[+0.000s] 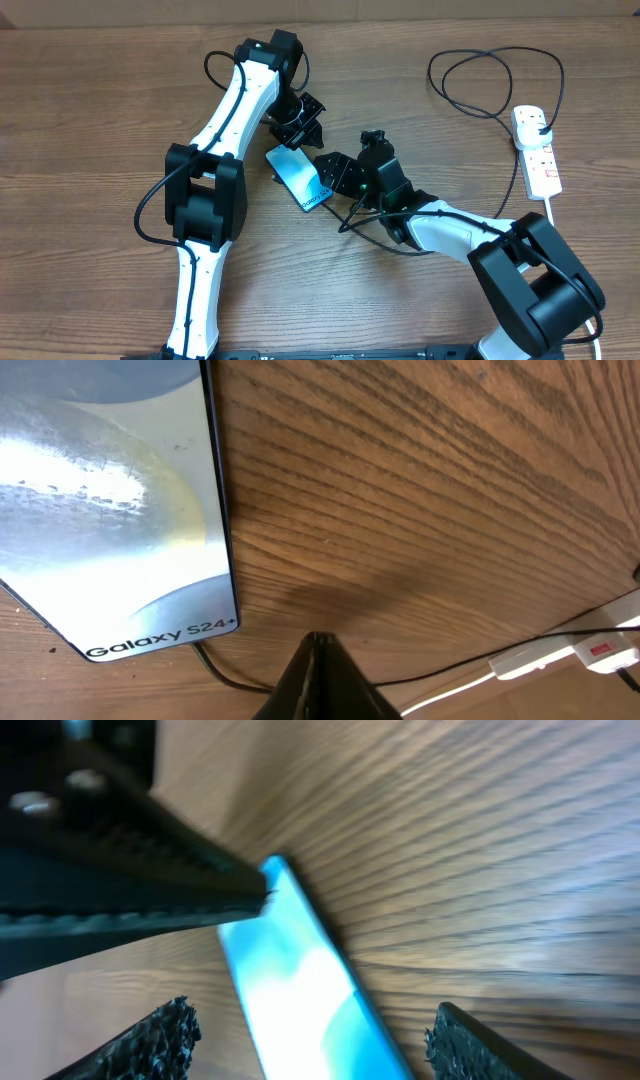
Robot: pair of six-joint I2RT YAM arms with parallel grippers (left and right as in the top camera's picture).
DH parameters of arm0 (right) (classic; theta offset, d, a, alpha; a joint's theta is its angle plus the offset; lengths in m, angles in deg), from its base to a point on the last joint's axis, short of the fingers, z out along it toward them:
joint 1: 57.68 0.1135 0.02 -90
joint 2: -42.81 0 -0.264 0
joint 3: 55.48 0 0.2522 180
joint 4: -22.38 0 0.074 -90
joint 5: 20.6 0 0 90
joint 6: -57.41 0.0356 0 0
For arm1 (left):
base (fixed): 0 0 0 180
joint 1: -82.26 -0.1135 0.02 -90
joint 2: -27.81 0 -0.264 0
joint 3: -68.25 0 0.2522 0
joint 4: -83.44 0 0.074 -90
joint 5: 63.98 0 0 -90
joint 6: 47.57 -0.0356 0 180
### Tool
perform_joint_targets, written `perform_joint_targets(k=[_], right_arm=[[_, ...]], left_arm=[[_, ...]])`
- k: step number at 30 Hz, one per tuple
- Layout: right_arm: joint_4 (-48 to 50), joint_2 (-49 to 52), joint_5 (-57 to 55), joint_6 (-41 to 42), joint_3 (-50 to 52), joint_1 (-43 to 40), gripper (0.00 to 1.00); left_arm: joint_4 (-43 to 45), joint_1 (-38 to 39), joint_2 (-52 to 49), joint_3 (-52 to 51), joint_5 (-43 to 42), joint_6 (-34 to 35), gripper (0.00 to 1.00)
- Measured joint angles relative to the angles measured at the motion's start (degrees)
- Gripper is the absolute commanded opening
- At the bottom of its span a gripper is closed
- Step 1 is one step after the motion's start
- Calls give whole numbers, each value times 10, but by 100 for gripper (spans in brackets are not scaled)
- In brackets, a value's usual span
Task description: Plug charger to phone and switch on socket
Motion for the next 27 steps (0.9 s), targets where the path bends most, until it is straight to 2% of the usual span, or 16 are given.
perform_joint_targets(k=[1, 3, 5, 12, 14, 15, 16, 17, 22, 27], right_arm=[[0, 2, 1, 0, 0, -5, 88], [-6, 2, 8, -2, -1, -15, 100], [-14, 2, 19, -6, -2, -24, 100], [-104, -53, 51, -46, -2, -63, 100], [-139, -96, 54, -72, -2, -73, 100], [-153, -115, 56, -83, -2, -76, 100], [-174, -139, 56, -99, -3, -79, 100], [-190, -162, 56, -113, -3, -82, 100], [-268, -246, 45, -168, -5, -82, 100], [-309, -289, 36, -191, -5, -82, 100]], left_arm=[[0, 0, 0, 0, 0, 0, 4], [0, -3, 0, 0, 0, -5, 5], [-1, -6, 0, 0, 1, -14, 8], [-17, -36, 0, 0, 22, -81, 45], [-17, -43, 0, 2, 38, -109, 57], [-17, -46, 0, 3, 48, -127, 77], [-18, -48, 0, 6, 59, -149, 91], [-19, -48, 0, 9, 68, -162, 98], [-47, -40, 19, 22, 121, -229, 99], [-87, -21, 51, 30, 170, -214, 100]])
